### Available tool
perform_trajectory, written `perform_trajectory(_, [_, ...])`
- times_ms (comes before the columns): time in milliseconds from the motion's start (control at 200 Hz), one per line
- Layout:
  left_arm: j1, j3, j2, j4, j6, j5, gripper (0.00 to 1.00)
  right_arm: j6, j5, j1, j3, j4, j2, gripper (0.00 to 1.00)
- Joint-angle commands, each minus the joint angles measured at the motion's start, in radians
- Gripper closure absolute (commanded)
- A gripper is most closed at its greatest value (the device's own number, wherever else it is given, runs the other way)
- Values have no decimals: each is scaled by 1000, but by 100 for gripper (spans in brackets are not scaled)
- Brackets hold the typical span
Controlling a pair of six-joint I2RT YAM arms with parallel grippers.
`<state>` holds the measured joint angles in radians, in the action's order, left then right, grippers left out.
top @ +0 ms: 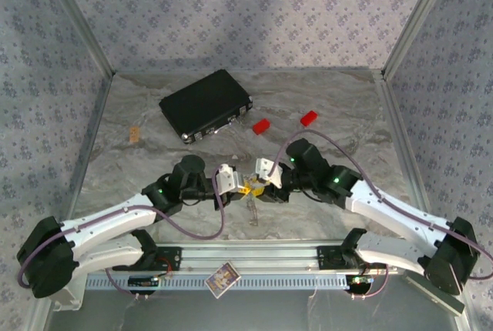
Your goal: Put the keys on the keyring
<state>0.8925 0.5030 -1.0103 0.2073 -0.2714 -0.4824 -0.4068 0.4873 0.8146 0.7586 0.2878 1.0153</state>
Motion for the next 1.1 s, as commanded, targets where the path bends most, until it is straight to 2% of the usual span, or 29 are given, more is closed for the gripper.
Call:
perform_trajectory(0, [5,-43,38,140,32,-18,100,113,101,-57,-86,-149,-60,62])
perform_trajectory(215, [7,-78,41,250,60,-16,100,167,146,-61,-142,-238,-59,62])
perform_trajectory(340, [5,-84,32,268,64,-17,100,176,166,-60,-142,-251,-40,66])
perform_trajectory(415, [4,-86,30,274,64,-18,100,171,161,-60,-144,-244,-35,70])
perform_trajectory(635, [5,-84,34,264,55,-4,100,139,108,-62,-145,-167,-75,73])
perform_trajectory(934, [5,-81,30,265,54,-8,100,123,104,-54,-119,-129,-52,85])
perform_trajectory(1094, [5,-81,36,260,52,-8,100,116,106,-52,-115,-121,-47,95])
